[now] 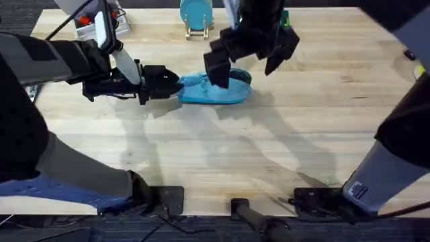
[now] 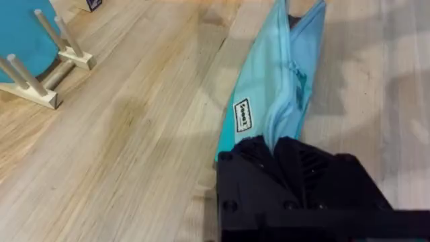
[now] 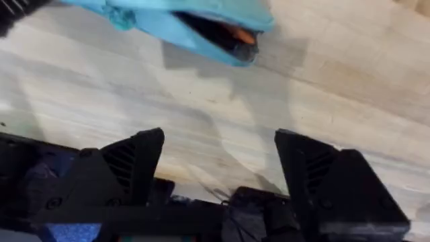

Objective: Unzip the bag, pick up the pens from the table one at a time and place them inside, then zip the bag closed.

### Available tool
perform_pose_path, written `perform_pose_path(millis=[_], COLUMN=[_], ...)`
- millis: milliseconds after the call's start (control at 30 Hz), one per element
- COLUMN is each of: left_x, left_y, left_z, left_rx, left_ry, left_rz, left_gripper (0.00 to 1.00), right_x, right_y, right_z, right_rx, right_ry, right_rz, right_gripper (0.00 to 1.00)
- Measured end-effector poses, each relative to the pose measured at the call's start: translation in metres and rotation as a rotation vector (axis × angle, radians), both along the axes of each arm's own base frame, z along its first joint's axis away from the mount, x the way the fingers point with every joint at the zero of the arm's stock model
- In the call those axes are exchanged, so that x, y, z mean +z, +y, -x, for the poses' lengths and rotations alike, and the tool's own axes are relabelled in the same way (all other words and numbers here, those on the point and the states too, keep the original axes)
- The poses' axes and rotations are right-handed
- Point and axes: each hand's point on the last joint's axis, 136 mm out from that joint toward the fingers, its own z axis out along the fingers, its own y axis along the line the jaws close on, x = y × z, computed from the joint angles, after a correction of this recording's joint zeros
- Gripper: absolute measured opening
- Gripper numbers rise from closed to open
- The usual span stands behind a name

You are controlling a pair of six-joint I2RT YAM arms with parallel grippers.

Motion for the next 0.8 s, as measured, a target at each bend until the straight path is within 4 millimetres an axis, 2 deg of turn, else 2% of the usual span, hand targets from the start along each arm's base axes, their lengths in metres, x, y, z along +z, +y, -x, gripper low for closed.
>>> perform_pose_path(millis=[300,467,600,800], left_x=[0.0,0.0,0.0,0.0], left_y=[0.0,0.0,0.0,0.0], left_z=[0.0,0.0,0.0,0.0], left_rx=[0.0,0.0,0.0,0.0], left_ry=[0.0,0.0,0.0,0.0], left_rz=[0.0,0.0,0.0,0.0], left_gripper=[0.042,0.042,0.042,0.042], right_x=[-0.01,-0.016,-0.024,-0.039], right_y=[0.007,0.014,0.017,0.044], right_z=[0.024,0.024,0.033,0.032], right_rx=[0.013,-0.033,-0.057,-0.069], right_ry=[0.014,-0.039,-0.056,-0.069], right_rz=[0.037,-0.033,-0.084,-0.206], right_gripper=[0.995,0.995,0.995,0.996])
